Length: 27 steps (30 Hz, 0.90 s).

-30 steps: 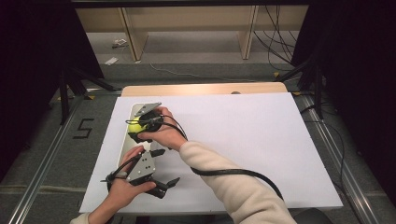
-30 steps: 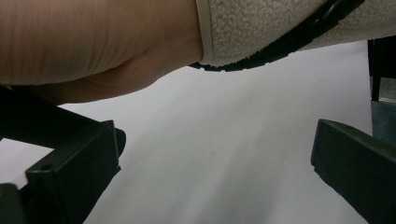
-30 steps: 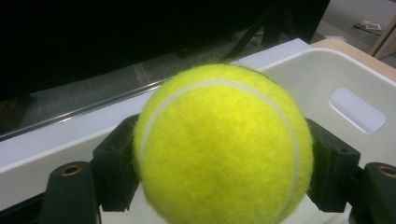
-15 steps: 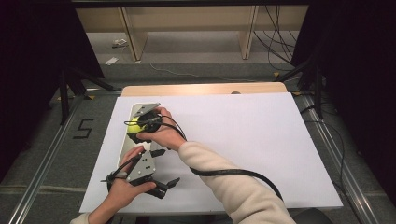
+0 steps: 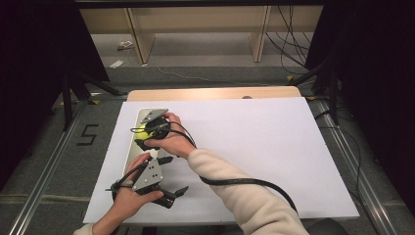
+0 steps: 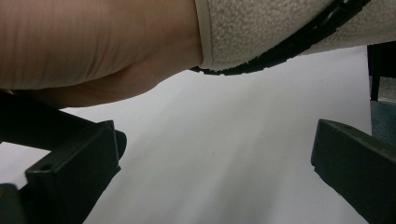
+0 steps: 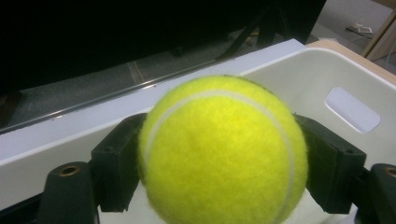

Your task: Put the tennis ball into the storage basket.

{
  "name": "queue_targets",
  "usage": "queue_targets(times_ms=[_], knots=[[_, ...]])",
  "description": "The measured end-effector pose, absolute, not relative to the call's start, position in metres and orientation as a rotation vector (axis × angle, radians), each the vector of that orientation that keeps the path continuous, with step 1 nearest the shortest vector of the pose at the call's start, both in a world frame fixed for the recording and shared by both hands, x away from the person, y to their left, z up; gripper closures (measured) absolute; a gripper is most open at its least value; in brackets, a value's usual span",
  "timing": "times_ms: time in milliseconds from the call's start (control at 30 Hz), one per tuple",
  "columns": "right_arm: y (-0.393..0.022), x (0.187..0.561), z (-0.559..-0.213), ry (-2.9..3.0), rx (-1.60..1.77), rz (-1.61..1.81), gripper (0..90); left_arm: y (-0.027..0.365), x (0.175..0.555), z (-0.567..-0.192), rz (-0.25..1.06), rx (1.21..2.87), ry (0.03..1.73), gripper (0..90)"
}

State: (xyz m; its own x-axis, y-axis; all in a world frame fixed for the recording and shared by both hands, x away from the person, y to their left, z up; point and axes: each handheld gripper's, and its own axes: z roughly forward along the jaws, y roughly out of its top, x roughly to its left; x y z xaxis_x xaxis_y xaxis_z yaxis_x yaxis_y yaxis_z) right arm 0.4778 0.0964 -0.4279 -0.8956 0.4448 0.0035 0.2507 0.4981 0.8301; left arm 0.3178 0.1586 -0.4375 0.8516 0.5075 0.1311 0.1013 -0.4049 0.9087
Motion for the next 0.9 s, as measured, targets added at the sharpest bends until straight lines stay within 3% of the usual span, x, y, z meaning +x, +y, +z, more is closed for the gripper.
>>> queue_targets(times_ms=[167, 900], knots=[[0.096, 0.478, -0.424, 2.511, 0.558, 1.377, 15.7, 0.159, 0.318, -0.438, 0.477, 1.961, 0.447, 0.0], [0.073, 0.474, -0.407, 2.441, 0.548, 1.417, 14.8, 0.158, 0.318, -0.438, 0.477, 1.960, 0.447, 0.0]])
